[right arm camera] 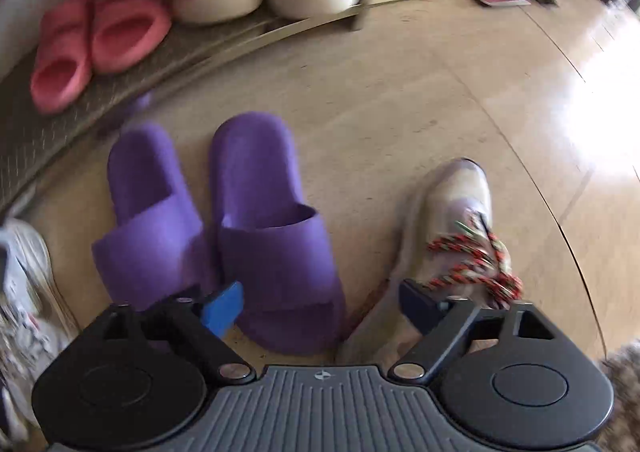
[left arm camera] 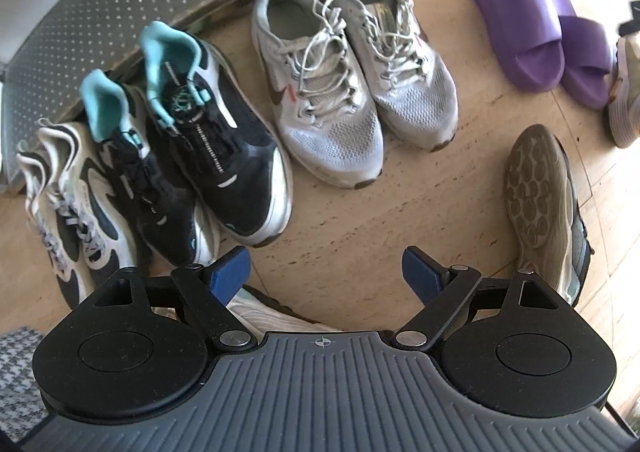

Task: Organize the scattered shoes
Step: 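Move the right gripper over the paired purple slides, then grasp one purple slide by its strap with the right gripper and lift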

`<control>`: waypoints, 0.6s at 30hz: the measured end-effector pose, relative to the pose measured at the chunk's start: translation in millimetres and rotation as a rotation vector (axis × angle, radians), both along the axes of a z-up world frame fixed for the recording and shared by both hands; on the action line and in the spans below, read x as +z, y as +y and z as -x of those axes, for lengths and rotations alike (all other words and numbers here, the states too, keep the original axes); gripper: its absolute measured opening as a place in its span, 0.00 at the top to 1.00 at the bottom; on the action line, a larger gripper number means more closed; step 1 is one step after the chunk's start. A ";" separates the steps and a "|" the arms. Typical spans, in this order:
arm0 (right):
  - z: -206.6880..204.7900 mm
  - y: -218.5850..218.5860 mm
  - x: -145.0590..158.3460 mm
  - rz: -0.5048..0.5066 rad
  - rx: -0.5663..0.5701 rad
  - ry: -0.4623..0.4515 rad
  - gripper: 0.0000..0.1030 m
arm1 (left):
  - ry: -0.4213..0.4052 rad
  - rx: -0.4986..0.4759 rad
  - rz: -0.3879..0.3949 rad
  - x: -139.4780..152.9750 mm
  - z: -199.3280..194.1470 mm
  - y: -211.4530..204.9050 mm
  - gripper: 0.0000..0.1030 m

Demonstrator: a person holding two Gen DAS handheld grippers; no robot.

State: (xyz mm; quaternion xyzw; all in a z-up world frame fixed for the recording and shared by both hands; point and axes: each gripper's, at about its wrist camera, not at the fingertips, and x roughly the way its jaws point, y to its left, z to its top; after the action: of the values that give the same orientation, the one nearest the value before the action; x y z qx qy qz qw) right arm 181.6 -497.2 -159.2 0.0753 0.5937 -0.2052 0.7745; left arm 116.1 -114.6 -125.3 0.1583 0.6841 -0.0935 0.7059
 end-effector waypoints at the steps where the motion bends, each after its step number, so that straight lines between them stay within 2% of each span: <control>1: -5.9 1.5 -7.0 0.007 0.017 0.009 0.09 | 0.006 0.006 -0.009 -2.2 -0.5 2.0 0.15; 5: -29.7 7.4 -35.2 0.035 0.085 0.044 0.09 | 0.029 0.030 -0.041 -10.7 -1.2 10.6 0.15; 10: -47.8 2.5 -60.6 -0.006 0.071 0.063 0.09 | 0.050 0.045 -0.071 -17.3 3.1 22.2 0.15; 11: -50.3 4.7 -67.7 -0.005 0.073 0.078 0.05 | 0.051 0.045 -0.077 -18.1 4.3 23.9 0.15; 15: -55.4 19.1 -95.7 0.052 0.119 0.152 0.01 | 0.059 0.043 -0.105 -21.3 8.1 31.5 0.15; 18: -56.6 23.0 -98.0 0.076 0.137 0.154 0.02 | 0.061 0.048 -0.104 -20.8 8.2 34.2 0.15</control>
State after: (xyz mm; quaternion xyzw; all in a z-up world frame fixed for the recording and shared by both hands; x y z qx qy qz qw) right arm 238.2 -474.2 -257.2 -0.0110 0.6471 -0.1793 0.7410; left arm 107.9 -80.4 -146.1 0.1756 0.7127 -0.0456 0.6776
